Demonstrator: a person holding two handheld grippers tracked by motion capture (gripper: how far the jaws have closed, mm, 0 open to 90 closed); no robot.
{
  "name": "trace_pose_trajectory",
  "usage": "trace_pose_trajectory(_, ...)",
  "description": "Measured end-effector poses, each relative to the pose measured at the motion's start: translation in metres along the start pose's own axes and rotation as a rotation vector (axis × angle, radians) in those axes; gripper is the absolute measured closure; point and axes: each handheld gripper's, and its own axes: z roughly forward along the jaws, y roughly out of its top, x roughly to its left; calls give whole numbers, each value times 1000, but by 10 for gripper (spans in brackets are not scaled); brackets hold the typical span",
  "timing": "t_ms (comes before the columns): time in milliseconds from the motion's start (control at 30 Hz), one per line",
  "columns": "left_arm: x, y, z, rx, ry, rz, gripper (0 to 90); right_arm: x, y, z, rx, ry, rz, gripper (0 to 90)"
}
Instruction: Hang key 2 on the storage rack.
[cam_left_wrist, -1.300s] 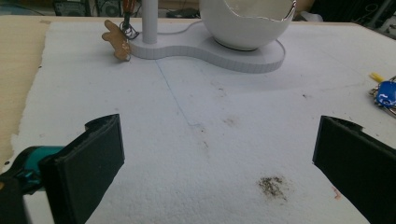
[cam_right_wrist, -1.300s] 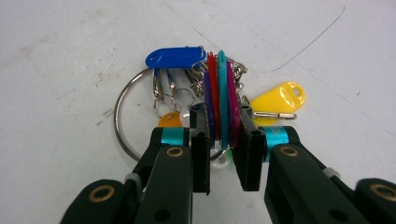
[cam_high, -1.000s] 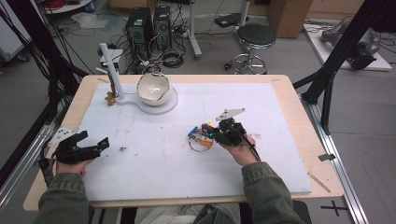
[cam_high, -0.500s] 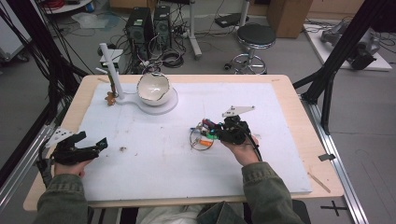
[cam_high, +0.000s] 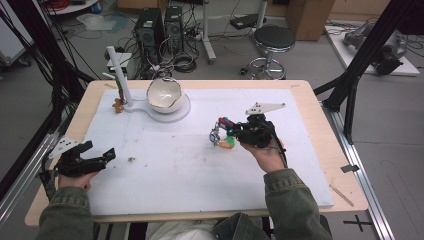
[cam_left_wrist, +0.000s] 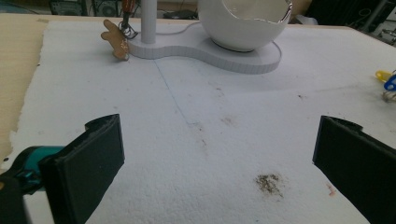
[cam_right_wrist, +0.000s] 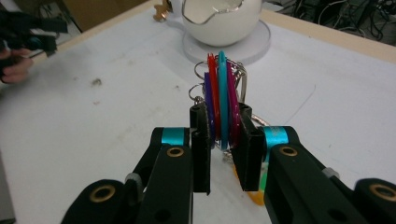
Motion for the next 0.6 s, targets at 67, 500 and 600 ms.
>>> trace_pose_trajectory(67, 0, 0, 0, 3, -2, 1, 24, 1, 6, -3, -13, -5, -2, 793)
trace_pose_trajectory(500, -1, 0, 0, 2, -1, -3, 24, 15, 49, -19, -71, 12, -45, 793)
trace_pose_trajectory(600, 0, 0, -1, 1, -4, -3, 24, 17, 56, -16, -78, 20, -34, 792)
